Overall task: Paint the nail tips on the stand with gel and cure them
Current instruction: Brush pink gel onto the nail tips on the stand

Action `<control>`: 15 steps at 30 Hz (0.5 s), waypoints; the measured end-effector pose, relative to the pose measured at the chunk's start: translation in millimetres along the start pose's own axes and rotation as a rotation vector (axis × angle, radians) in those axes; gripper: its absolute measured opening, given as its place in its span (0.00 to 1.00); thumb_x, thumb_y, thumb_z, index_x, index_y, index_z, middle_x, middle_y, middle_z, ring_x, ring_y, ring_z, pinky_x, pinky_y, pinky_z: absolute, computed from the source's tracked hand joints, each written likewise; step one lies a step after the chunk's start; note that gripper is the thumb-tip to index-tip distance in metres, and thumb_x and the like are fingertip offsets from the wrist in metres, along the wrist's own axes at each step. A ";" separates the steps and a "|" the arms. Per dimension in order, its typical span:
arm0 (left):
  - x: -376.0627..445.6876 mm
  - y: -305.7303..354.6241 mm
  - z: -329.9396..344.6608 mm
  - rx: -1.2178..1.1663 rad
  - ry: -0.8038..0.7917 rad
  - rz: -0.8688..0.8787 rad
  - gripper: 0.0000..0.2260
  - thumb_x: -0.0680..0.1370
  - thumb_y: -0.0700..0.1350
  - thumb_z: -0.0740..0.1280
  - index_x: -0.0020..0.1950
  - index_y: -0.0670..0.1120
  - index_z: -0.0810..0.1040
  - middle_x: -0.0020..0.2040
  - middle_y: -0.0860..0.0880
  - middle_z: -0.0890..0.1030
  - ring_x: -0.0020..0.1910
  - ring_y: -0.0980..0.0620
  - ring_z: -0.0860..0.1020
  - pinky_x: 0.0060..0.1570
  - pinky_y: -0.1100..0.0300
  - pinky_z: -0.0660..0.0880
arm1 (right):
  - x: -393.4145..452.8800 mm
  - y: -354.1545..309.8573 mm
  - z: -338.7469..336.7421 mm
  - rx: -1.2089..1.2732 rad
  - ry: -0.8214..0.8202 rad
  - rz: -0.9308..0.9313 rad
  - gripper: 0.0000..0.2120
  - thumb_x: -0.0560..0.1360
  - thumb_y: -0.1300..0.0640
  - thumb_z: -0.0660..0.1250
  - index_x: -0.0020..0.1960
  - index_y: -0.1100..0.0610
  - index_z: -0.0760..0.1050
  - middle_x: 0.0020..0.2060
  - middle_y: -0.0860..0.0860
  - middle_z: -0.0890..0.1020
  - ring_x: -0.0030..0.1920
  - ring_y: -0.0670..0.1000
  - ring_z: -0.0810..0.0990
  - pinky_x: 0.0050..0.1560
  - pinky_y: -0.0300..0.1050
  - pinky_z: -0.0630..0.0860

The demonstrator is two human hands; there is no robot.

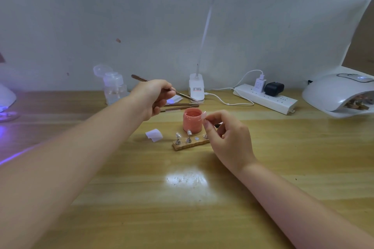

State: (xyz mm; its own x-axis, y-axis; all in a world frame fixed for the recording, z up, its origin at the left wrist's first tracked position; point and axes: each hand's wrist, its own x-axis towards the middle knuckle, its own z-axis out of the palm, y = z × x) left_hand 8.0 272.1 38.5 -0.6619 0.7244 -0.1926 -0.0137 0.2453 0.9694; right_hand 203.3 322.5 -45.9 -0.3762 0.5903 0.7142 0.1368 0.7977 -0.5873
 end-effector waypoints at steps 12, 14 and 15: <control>-5.0 2.6 32.1 0.660 0.063 0.445 0.09 0.73 0.43 0.66 0.38 0.38 0.79 0.33 0.45 0.74 0.34 0.48 0.70 0.35 0.56 0.65 | 0.5 0.0 0.2 0.002 -0.005 -0.001 0.02 0.74 0.60 0.70 0.44 0.55 0.79 0.34 0.47 0.81 0.29 0.50 0.72 0.35 0.45 0.70; -4.9 1.4 36.2 0.731 0.049 0.443 0.10 0.73 0.44 0.66 0.42 0.37 0.80 0.36 0.44 0.78 0.35 0.48 0.72 0.36 0.56 0.66 | 0.5 -0.2 -0.3 0.011 -0.004 0.001 0.02 0.74 0.60 0.70 0.44 0.56 0.79 0.35 0.47 0.81 0.29 0.51 0.73 0.35 0.47 0.72; -4.4 0.5 37.4 0.755 0.035 0.440 0.11 0.73 0.45 0.66 0.44 0.37 0.81 0.38 0.44 0.81 0.37 0.47 0.74 0.38 0.56 0.68 | 0.6 -0.2 -0.4 0.013 -0.004 -0.001 0.01 0.74 0.61 0.70 0.44 0.56 0.79 0.35 0.47 0.81 0.29 0.51 0.73 0.35 0.48 0.72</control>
State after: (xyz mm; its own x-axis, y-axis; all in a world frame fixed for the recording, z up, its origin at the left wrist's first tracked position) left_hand 38.9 293.2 34.0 -0.5129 0.8367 0.1920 0.7402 0.3178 0.5925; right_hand 203.4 322.8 -45.2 -0.3803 0.5892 0.7129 0.1246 0.7964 -0.5918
